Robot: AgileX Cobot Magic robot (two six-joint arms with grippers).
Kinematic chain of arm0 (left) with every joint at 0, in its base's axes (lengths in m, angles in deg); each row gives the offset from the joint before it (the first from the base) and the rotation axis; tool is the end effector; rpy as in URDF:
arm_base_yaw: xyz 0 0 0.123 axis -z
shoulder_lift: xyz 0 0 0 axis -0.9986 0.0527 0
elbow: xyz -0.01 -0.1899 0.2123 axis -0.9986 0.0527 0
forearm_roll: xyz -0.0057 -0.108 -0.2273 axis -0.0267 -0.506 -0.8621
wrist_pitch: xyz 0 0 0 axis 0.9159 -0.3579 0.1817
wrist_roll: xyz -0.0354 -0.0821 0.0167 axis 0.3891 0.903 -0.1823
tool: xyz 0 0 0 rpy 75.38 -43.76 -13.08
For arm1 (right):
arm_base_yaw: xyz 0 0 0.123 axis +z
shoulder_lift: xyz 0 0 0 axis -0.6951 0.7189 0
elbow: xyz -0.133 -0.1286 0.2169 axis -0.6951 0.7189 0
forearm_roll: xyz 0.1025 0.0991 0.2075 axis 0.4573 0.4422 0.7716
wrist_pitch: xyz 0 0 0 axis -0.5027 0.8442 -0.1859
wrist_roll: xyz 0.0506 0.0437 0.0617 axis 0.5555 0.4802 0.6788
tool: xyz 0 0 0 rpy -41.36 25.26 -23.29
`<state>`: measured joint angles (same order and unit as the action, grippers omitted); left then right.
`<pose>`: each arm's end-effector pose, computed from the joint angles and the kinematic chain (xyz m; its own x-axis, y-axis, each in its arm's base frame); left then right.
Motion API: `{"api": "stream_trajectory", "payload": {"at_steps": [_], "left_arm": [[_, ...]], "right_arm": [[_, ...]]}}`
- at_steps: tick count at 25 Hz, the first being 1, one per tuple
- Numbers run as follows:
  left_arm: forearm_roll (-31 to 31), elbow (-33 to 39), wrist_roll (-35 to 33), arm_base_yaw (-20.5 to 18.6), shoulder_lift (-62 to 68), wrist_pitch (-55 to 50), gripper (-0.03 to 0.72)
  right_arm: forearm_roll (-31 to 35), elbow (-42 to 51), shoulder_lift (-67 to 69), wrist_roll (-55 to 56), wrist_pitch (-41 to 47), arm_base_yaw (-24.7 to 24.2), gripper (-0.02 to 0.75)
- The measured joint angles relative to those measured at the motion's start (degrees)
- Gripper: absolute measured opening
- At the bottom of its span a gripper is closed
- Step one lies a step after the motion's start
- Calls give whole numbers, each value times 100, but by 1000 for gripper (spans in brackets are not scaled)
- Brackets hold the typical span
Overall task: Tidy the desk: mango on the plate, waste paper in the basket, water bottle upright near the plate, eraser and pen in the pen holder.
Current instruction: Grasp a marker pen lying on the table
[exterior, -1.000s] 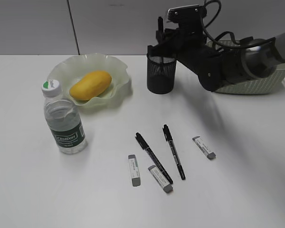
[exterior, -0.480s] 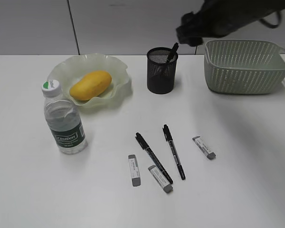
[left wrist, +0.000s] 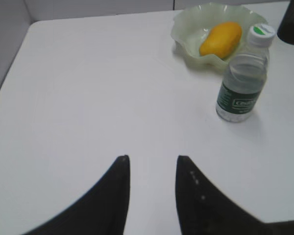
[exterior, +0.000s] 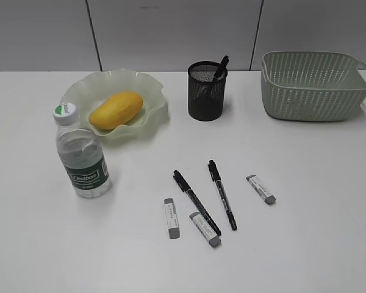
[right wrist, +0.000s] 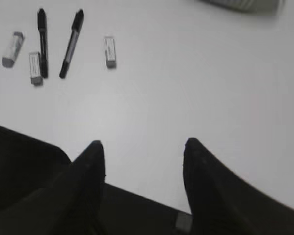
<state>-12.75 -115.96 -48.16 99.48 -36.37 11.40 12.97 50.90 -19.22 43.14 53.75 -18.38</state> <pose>0.0041 0.0107 0.2892 -0.4702 0.0387 -0.8817 0.0771 0.9970 0.0026 0.0481 0.0168 0.3067 -0.6234 -0.2717 -0.7331 -0.3759 0.9263 -0.0237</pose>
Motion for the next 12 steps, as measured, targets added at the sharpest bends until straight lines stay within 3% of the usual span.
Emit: {"api": "stream_trajectory", "payload": {"at_steps": [5, 12], "left_arm": [[-567, -307, -574, 0, 1287, -79, 249], [-1517, -1389, -738, 75, 3841, 570, 239]], "right_arm": [[15, 431, -2068, 5, 498, 2, 403], [4, 717, -2293, -101, -134, 2, 395]]}}
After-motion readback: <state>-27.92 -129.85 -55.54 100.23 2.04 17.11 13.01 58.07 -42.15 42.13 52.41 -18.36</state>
